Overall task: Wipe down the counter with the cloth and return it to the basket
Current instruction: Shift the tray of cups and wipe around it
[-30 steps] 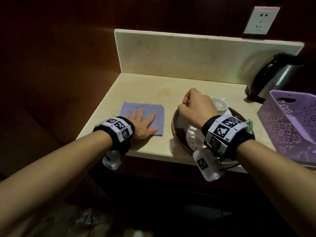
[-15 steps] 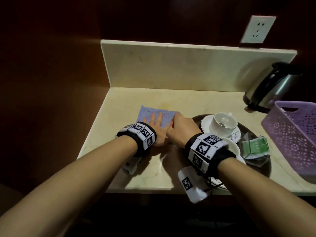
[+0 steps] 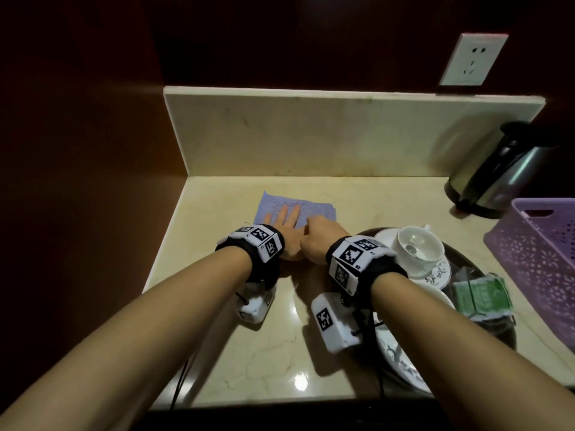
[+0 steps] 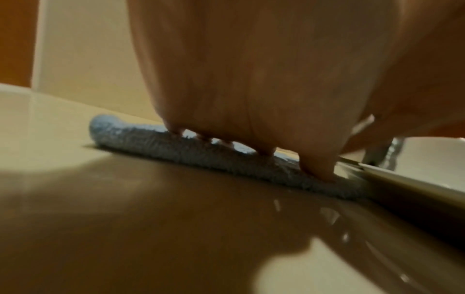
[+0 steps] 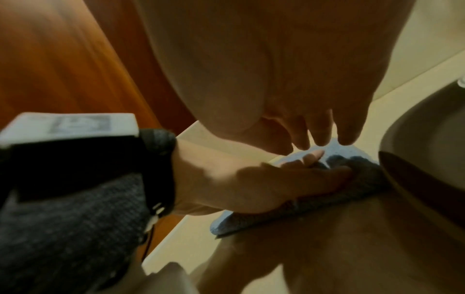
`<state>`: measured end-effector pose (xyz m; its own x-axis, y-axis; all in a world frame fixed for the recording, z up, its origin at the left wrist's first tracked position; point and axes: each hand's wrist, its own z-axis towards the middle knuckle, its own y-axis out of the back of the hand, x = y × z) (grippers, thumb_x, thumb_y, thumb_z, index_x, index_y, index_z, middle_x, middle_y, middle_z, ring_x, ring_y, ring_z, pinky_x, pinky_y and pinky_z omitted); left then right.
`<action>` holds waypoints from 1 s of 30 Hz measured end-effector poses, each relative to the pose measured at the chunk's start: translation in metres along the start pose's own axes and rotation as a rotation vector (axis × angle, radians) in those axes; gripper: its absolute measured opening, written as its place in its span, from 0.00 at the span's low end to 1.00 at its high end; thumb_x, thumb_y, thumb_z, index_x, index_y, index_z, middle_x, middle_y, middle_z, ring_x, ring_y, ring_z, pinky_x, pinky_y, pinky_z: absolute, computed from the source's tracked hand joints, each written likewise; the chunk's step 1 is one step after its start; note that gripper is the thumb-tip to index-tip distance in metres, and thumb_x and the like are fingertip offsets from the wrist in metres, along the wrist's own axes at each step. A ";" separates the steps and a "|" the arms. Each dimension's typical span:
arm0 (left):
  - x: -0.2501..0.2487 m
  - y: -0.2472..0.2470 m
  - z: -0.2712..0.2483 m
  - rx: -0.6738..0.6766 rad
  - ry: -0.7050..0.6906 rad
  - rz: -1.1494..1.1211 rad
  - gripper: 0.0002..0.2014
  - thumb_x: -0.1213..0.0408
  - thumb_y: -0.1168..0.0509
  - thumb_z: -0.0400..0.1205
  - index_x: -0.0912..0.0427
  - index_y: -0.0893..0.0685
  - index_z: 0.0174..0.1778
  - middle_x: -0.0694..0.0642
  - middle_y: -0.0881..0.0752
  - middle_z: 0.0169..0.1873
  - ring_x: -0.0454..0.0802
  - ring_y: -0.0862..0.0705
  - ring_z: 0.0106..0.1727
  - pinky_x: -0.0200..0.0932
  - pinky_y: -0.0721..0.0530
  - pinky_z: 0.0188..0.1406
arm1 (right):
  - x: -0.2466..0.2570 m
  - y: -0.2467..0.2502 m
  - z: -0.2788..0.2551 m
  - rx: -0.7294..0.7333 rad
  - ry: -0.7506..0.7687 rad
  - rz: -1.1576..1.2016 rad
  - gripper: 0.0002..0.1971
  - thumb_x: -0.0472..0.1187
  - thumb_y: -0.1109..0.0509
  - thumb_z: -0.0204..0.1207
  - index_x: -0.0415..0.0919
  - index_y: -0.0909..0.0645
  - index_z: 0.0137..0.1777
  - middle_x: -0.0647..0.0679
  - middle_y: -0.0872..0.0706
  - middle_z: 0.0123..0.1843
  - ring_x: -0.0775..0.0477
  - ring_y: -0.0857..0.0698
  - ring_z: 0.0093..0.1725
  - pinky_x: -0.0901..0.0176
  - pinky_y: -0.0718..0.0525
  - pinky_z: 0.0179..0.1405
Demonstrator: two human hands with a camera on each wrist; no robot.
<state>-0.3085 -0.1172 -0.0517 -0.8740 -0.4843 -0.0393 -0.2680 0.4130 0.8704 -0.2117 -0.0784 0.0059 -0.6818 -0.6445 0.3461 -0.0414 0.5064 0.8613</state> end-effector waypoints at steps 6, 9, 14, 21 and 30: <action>0.026 0.040 -0.019 -0.109 -0.148 -0.314 0.32 0.54 0.37 0.86 0.56 0.39 0.84 0.59 0.32 0.80 0.57 0.31 0.79 0.48 0.33 0.75 | -0.001 0.004 0.023 -0.063 0.026 -0.024 0.24 0.40 0.39 0.84 0.36 0.34 0.79 0.37 0.21 0.72 0.35 0.20 0.68 0.51 0.20 0.59; 0.037 0.036 -0.018 -0.191 -0.111 -0.086 0.35 0.47 0.35 0.83 0.58 0.36 0.82 0.61 0.32 0.77 0.60 0.30 0.76 0.53 0.29 0.73 | -0.001 0.001 0.037 -0.044 0.019 -0.085 0.25 0.45 0.37 0.78 0.43 0.31 0.76 0.38 0.19 0.68 0.30 0.19 0.65 0.44 0.18 0.61; 0.043 0.010 -0.001 -0.063 -0.146 0.035 0.41 0.44 0.45 0.87 0.61 0.60 0.86 0.63 0.59 0.86 0.59 0.58 0.86 0.56 0.52 0.83 | -0.005 -0.008 0.048 0.043 0.075 -0.192 0.17 0.40 0.35 0.79 0.35 0.19 0.65 0.36 0.16 0.64 0.33 0.17 0.65 0.46 0.19 0.61; 0.058 0.017 0.025 -0.054 -0.100 -0.001 0.42 0.42 0.48 0.87 0.61 0.63 0.86 0.65 0.64 0.85 0.61 0.64 0.85 0.56 0.58 0.84 | 0.003 0.004 0.080 0.058 0.093 -0.241 0.19 0.39 0.38 0.82 0.36 0.24 0.72 0.36 0.20 0.71 0.35 0.21 0.70 0.47 0.22 0.67; 0.088 0.034 0.043 -0.045 -0.059 -0.064 0.43 0.40 0.48 0.86 0.60 0.63 0.86 0.63 0.66 0.84 0.59 0.65 0.85 0.56 0.58 0.83 | 0.018 0.014 0.124 0.078 0.158 -0.340 0.22 0.39 0.39 0.81 0.38 0.29 0.75 0.37 0.22 0.72 0.35 0.22 0.70 0.41 0.22 0.69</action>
<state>-0.4118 -0.1125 -0.0466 -0.8784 -0.4616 -0.1238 -0.3072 0.3468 0.8862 -0.3146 -0.0118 -0.0224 -0.4985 -0.8606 0.1039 -0.3054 0.2865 0.9081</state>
